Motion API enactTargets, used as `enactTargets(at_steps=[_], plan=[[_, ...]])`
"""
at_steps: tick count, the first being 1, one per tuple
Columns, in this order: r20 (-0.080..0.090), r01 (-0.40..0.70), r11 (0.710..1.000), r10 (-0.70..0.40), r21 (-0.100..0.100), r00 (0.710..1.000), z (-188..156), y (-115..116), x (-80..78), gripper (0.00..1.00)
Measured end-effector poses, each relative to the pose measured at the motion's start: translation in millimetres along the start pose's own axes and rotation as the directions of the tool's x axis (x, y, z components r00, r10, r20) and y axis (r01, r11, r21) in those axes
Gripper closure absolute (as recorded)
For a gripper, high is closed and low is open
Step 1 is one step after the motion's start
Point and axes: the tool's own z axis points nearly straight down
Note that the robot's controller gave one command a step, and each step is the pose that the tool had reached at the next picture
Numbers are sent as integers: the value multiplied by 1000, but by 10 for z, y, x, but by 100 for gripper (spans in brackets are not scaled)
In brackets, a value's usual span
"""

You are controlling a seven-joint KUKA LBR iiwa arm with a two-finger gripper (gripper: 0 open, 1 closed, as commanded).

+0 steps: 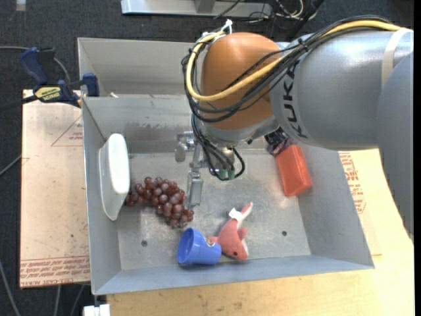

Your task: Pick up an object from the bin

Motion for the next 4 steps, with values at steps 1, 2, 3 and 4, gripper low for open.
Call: enactTargets(at_steps=[1,2,3,4], plan=[[7,-3,1000,3,-1,1000,-48,-7,-15,0],[13,40,999,-39,-2,999,397,50,13,0],[9,194,981,-194,-1,981,888,-62,120,0],[36,250,968,-250,-2,968,1346,129,-17,100]])
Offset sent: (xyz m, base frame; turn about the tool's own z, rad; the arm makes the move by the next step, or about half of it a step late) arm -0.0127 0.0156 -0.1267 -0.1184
